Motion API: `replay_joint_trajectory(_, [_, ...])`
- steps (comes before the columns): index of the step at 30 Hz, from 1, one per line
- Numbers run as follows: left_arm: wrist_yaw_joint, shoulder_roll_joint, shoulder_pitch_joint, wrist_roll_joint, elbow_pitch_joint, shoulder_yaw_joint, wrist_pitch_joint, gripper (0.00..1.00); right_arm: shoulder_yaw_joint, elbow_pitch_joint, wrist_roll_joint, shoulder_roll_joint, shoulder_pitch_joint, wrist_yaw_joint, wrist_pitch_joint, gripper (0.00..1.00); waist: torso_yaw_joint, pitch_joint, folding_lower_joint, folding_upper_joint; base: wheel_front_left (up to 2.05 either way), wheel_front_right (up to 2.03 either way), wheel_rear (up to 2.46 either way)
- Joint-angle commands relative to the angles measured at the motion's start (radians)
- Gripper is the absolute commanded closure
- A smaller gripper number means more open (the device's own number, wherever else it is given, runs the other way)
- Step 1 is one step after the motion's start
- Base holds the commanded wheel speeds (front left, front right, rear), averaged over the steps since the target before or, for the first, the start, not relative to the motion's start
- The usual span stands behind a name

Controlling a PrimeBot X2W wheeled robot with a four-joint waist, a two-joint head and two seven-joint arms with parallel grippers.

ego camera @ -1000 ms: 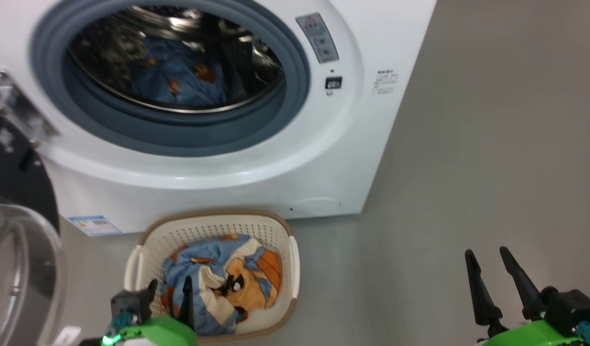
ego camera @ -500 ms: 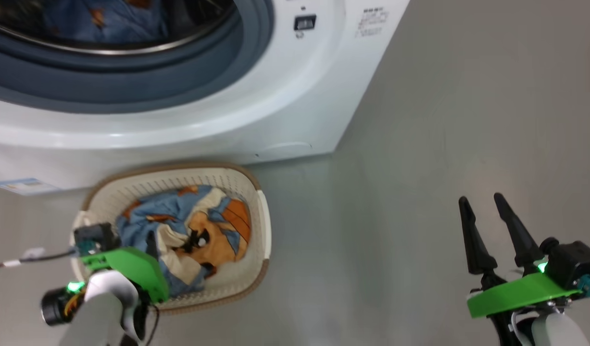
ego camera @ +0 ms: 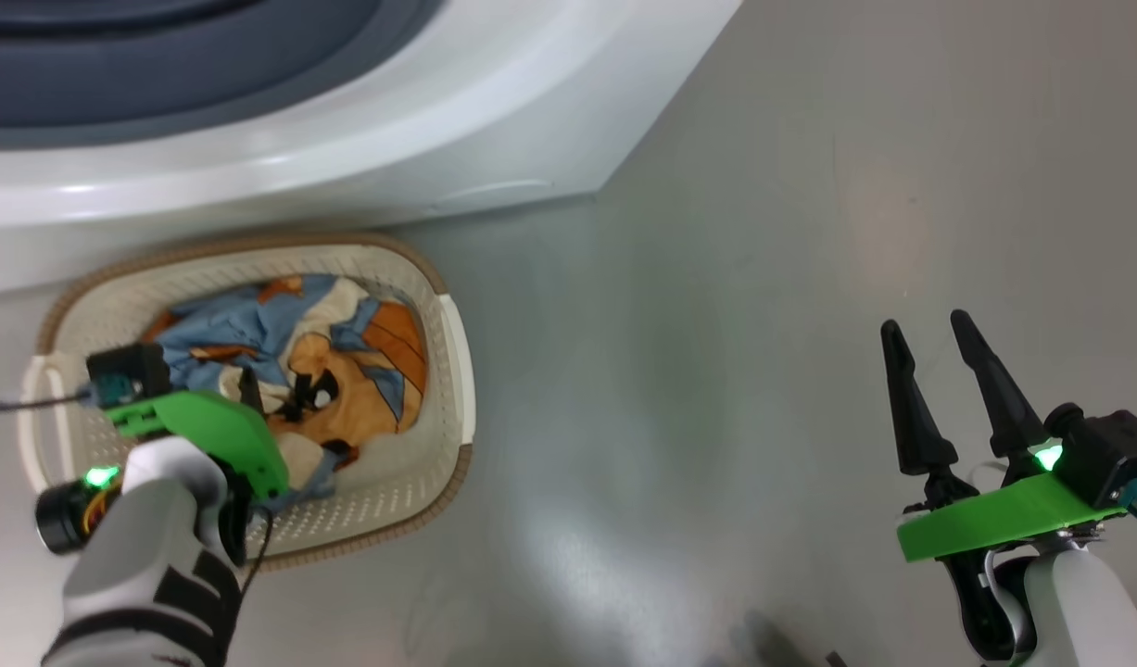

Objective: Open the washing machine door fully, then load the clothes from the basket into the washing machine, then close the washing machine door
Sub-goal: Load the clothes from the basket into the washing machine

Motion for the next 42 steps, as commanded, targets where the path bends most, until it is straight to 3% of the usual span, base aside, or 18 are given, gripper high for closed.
replay_joint_trajectory(1, [-0.002,0.037,-0.005,-0.005,-0.004,0.02,-0.011,0.0,0.022,-0.023,0.012,-0.015,0.0,0.003,-0.005,0.0,-0.017,0.053,0.0,0.0,0.0,0.0,0.0])
replay_joint_trajectory(14, [0.003,0.052,-0.145,-0.026,0.054,0.021,-0.015,0.0,0.022,-0.04,0.03,-0.038,-0.059,0.003,-0.005,0.0,-0.023,0.206,0.0,0.0,0.0,0.0,0.0])
replay_joint_trajectory(42, [0.037,0.08,-0.3,-0.026,0.082,-0.023,0.003,0.0,0.024,-0.064,0.072,-0.042,-0.105,0.003,-0.005,0.0,-0.047,0.394,0.0,0.0,0.0,0.0,0.0])
